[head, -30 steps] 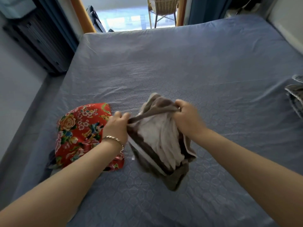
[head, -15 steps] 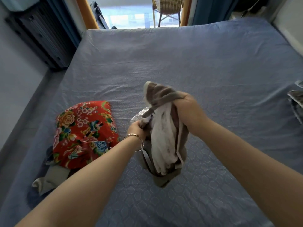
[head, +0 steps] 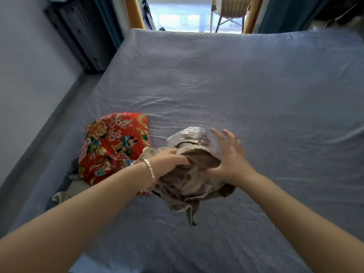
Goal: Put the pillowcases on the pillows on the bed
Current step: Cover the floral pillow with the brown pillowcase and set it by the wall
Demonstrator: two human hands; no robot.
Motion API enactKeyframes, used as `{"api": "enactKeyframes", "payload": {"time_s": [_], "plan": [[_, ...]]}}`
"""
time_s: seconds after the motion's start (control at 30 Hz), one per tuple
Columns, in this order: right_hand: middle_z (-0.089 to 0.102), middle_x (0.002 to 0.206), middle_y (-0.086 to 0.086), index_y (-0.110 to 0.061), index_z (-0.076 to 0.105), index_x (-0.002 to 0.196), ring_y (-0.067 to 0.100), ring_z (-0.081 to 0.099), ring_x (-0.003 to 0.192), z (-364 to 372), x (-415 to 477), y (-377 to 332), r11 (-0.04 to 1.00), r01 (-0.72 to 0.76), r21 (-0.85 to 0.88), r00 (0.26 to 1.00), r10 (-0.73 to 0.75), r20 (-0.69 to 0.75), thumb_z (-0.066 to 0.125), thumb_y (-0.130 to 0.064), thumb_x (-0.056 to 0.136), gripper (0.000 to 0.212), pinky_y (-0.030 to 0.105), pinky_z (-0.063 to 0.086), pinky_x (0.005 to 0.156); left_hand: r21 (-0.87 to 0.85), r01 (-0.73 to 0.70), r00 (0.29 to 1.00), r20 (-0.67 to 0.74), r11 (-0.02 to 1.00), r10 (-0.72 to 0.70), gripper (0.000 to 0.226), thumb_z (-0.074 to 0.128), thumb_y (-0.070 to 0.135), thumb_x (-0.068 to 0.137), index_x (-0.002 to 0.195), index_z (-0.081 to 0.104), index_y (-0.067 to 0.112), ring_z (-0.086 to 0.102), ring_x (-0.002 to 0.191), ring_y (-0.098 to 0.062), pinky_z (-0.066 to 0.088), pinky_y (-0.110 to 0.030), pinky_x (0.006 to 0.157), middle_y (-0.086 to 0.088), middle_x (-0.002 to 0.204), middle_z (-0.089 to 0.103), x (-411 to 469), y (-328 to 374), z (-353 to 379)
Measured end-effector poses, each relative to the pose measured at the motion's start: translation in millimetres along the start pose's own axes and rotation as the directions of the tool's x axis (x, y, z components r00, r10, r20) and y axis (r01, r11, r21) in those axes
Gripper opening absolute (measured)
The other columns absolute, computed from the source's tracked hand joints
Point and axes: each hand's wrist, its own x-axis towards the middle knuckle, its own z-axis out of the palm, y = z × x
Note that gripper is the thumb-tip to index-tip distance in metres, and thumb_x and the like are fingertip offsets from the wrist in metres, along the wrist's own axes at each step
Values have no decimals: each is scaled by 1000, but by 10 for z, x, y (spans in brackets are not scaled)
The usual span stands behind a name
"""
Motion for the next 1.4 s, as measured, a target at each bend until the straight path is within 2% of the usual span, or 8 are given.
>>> {"api": "enactKeyframes", "payload": {"time_s": [0.13,0.33,0.5,0.73,0.9,1.0,1.27,1.4], "plan": [[61,110,5,-19,52,95,27,52,109,498,116,-214,946,127,-297,988,-94,125,59,-24,82,16,30,34,81,287,-22,998,65,958,4,42,70,15,70,110,59,17,58,94,-20,49,-27,82,-3,101,62,-73,-180,-337],[55,112,7,-19,40,95,28,55,100,1334,357,-513,928,-9,-374,990,61,129,46,-8,88,14,28,35,67,861,340,912,-400,378,91,31,46,-3,84,111,45,12,55,102,-30,46,-37,78,-10,116,45,215,-986,-1194],[44,112,1,-21,49,112,20,48,107,2177,868,-906,989,-66,-133,899,117,423,64,-41,81,40,29,43,84,594,460,823,-563,660,-67,22,38,8,90,105,55,10,57,103,-29,47,-37,83,-11,113,58,715,-1692,-1945],[56,114,7,-10,52,119,22,58,99,3055,2278,-1091,915,-383,125,918,361,167,64,-44,80,53,32,51,76,318,430,741,-659,845,-130,50,42,8,88,137,37,20,29,129,-39,30,-46,108,-16,145,21,1669,-2520,-3040],[46,132,15,-5,34,135,28,53,111,3390,3200,-957,847,-520,112,853,507,122,72,-53,71,88,38,50,84,-253,280,522,-770,926,-368,69,47,35,94,148,10,15,15,141,-32,10,-41,114,-15,154,11,2437,-2712,-3511],[41,141,16,-7,19,145,32,49,121,3575,3512,-976,714,-632,300,774,603,194,75,-62,60,116,46,45,98,-171,280,658,-682,945,-318,67,64,20,82,138,31,8,39,128,-34,29,-39,109,-17,141,38,2708,-2978,-3702],[51,131,5,-15,43,136,29,52,116,3762,3494,-1577,792,-577,201,810,525,261,66,-78,51,108,33,42,89,237,-97,688,-686,967,237,9,55,10,69,77,50,12,58,87,-36,45,-39,74,-12,88,60,2469,-3060,-3454],[45,140,10,-10,38,141,31,45,126,3797,3518,-1883,812,-576,98,766,493,413,65,-77,51,115,38,38,105,537,-184,693,-524,823,496,21,65,9,66,86,59,8,55,86,-35,47,-39,73,-11,93,60,2380,-3003,-3136]]}}
